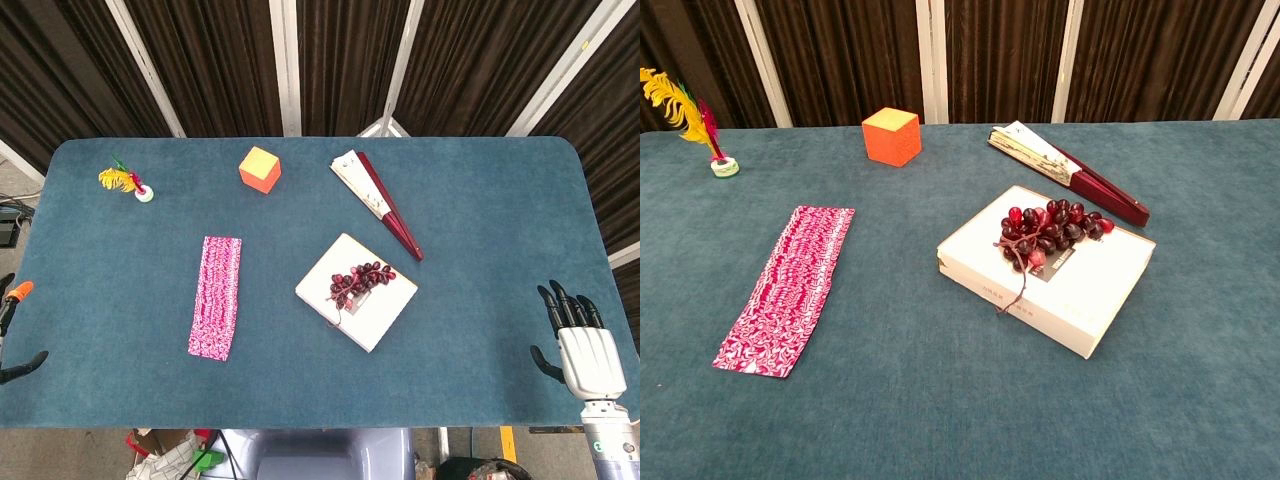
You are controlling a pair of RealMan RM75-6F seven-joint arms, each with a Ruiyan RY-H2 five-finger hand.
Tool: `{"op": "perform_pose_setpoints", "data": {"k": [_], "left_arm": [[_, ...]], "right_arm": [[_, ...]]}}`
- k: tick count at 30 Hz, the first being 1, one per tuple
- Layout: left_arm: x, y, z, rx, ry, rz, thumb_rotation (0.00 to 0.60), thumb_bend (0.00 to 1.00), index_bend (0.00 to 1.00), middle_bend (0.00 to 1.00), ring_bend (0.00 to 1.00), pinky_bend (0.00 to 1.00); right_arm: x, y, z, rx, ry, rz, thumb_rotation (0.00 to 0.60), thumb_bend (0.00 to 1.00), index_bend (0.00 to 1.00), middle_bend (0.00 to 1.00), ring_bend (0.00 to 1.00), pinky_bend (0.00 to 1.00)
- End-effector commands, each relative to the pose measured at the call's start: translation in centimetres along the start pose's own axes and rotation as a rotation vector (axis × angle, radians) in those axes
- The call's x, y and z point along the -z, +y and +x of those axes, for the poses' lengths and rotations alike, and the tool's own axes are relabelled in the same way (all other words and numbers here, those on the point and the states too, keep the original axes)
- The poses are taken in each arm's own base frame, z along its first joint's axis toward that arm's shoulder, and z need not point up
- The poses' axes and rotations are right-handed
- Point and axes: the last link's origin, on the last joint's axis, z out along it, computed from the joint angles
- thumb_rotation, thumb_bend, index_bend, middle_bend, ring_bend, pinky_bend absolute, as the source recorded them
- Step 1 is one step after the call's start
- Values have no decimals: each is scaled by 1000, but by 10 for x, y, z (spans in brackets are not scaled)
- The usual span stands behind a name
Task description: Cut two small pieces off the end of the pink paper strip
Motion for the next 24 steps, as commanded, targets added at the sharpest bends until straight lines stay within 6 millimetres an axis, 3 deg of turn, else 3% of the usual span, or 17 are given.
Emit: {"op": "perform_pose_setpoints", "data": {"k": [1,24], "left_arm": [[0,1,-1,0,-3,-1,600,156,167,31,0,16],[2,7,-3,6,-19,-33,600,176,151,93,0,16]], "right_arm": [[0,0,0,-2,-1,0,600,323,0,5,165,129],[2,0,3,-14,13,4,600,323,0,5,165,129]]}}
